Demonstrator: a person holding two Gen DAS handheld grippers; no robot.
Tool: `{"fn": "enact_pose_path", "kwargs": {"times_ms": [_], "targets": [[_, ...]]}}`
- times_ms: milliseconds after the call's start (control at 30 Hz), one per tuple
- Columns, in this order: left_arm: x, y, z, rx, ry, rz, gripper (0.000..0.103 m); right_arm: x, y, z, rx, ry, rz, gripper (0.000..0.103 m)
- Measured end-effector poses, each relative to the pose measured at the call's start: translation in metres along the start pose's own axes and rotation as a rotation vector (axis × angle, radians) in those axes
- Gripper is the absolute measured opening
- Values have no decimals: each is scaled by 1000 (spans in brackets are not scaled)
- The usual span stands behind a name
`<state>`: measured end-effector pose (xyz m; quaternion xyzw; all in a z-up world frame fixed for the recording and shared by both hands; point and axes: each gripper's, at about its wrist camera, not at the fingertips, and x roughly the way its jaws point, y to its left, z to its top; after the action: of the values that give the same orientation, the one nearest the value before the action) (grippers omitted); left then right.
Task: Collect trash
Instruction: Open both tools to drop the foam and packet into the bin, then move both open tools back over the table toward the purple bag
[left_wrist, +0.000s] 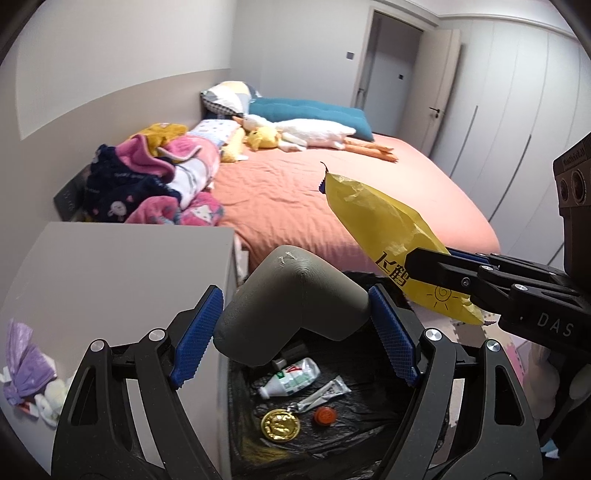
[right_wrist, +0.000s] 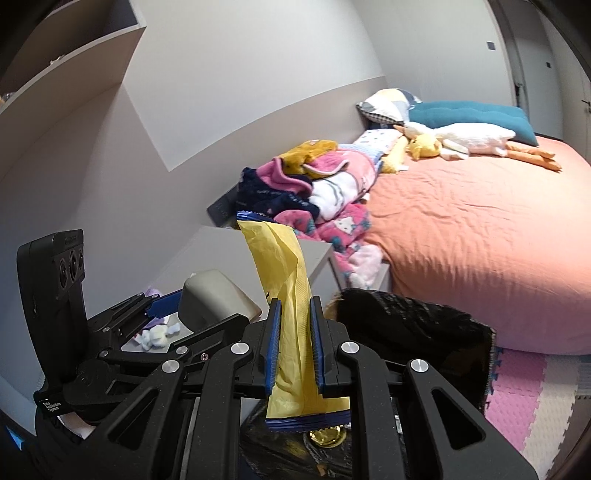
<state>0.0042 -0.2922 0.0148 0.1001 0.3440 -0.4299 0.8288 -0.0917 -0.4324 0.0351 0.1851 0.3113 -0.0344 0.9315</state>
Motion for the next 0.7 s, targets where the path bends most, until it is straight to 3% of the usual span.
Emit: {"fn": "enact_pose_path", "kwargs": {"times_ms": [200,233,267,333,400,700], "targets": [[11,-14,3,18,22,-44,81,-11,-16,1,41,-20,-28,17],[13,-15,3,14,32,-54,91,-14,-20,1,61,-29,-34,19],[16,-17,4,8,46,-54,97,-16,-24,2,78,-33,-38,24],[20,-20,4,7,57,-35,97,-21,-30,3,102,-57,-73,53],[23,-22,5,9,64,-22,97,-25,-34,3,115,-83,-103,61],[19,-12,4,-9,49,8,97,-15,-38,6,112,-73,-91,61]]}}
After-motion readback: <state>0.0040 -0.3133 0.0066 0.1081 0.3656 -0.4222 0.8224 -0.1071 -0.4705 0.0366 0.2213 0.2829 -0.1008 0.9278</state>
